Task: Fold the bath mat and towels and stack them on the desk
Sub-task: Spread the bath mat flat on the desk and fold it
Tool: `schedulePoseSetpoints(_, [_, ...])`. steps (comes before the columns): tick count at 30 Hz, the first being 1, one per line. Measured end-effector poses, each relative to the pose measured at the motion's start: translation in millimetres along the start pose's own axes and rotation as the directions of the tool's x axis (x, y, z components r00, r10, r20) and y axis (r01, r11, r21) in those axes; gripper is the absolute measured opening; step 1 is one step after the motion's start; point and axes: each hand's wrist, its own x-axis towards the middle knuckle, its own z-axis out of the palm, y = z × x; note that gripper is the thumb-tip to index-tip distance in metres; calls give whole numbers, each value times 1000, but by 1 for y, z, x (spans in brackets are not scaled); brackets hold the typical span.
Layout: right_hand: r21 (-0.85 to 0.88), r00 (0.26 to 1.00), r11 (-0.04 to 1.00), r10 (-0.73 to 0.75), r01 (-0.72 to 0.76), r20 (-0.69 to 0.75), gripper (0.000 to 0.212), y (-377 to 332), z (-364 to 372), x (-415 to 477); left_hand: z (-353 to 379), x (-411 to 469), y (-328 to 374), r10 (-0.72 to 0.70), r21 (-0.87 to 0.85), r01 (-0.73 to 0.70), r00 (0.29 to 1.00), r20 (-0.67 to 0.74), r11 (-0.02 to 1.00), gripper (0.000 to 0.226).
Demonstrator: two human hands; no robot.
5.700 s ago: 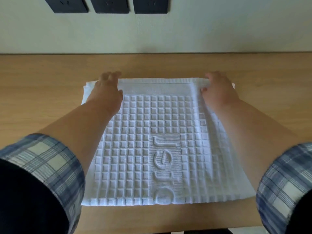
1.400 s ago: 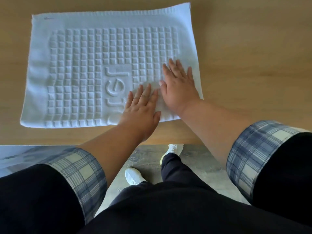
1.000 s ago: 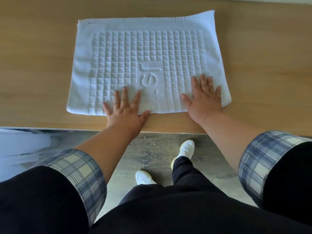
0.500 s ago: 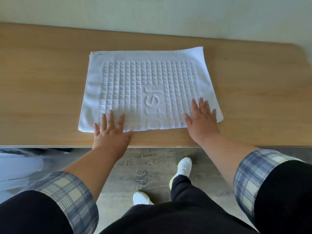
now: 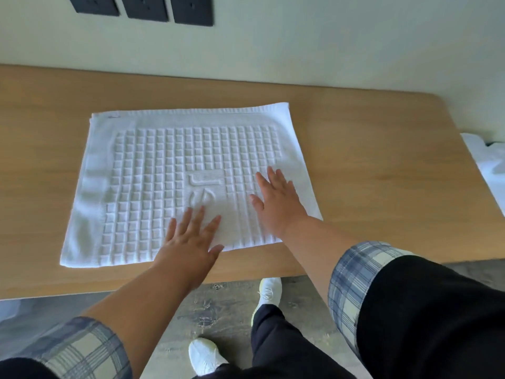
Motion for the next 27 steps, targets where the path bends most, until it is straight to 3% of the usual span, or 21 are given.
schedulePoseSetpoints(3, [-46, 987, 996, -84, 79, -137, 50, 17, -5, 29, -3, 40, 41, 167, 28, -165, 985, -54, 986, 57])
schedulePoseSetpoints(6, [-5, 944, 988, -151, 156, -294, 29, 31, -20, 58, -10, 75, 77, 151, 0, -152, 985, -87, 988, 54])
schedulePoseSetpoints(11, [-96, 968, 971, -227, 217, -109, 48, 51, -48, 138, -4, 103, 88, 72, 23, -71, 993, -89, 997, 60])
schedulePoseSetpoints(13, [-163, 984, 973, -175, 166, -45, 59, 60, -56, 169, -1, 101, 86, 77, 35, -75, 993, -85, 997, 60])
schedulePoseSetpoints(19, [-140, 999, 990, 29, -31, -17, 70, 69, -73, 200, -8, 98, 86, 74, 44, -72, 997, -33, 996, 69])
schedulePoseSetpoints(22, [-147, 984, 983, -125, 106, -125, 67, 45, -73, 179, -12, 99, 86, 75, 58, -75, 997, 0, 995, 75])
schedulePoseSetpoints(24, [-42, 963, 972, -234, 230, -136, 64, 20, -63, 152, -13, 99, 87, 80, 62, -81, 997, 14, 995, 79])
schedulePoseSetpoints(27, [77, 979, 977, -197, 201, -58, 61, 0, -33, 109, -12, 99, 85, 103, 48, -103, 995, 5, 994, 86])
